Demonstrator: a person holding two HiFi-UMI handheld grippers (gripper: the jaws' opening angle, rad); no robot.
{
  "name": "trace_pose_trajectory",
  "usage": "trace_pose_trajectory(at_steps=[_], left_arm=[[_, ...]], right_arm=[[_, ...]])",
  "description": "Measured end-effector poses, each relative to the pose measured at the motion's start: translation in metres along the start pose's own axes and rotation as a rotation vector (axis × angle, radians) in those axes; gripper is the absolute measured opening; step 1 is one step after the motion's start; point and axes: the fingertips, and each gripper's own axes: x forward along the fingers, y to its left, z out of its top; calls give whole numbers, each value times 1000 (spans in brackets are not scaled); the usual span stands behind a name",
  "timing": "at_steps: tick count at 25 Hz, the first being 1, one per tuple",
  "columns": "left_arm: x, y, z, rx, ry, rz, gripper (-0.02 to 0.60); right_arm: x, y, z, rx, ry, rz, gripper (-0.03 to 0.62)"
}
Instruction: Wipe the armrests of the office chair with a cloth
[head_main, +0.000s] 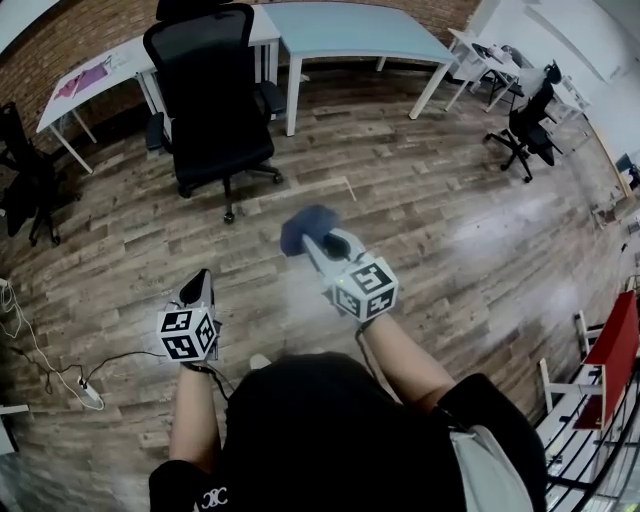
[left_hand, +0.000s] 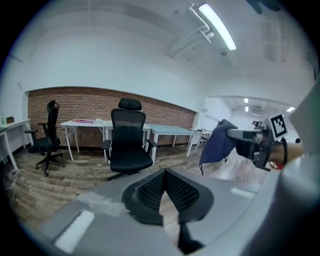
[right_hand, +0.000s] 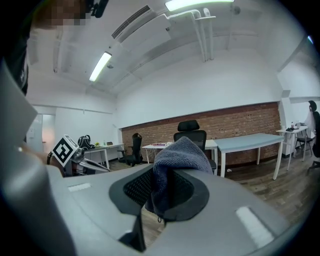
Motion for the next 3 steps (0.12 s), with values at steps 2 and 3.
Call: trace_pose_trajectory(at_steps=[2, 3], left_arm=[[-2, 2, 1, -4, -3, 11, 6], [-4, 3, 2, -6, -6, 17, 6]], right_arm=[[1, 1, 0, -2, -2, 11, 63], [2, 2, 1, -3, -2, 16, 63]])
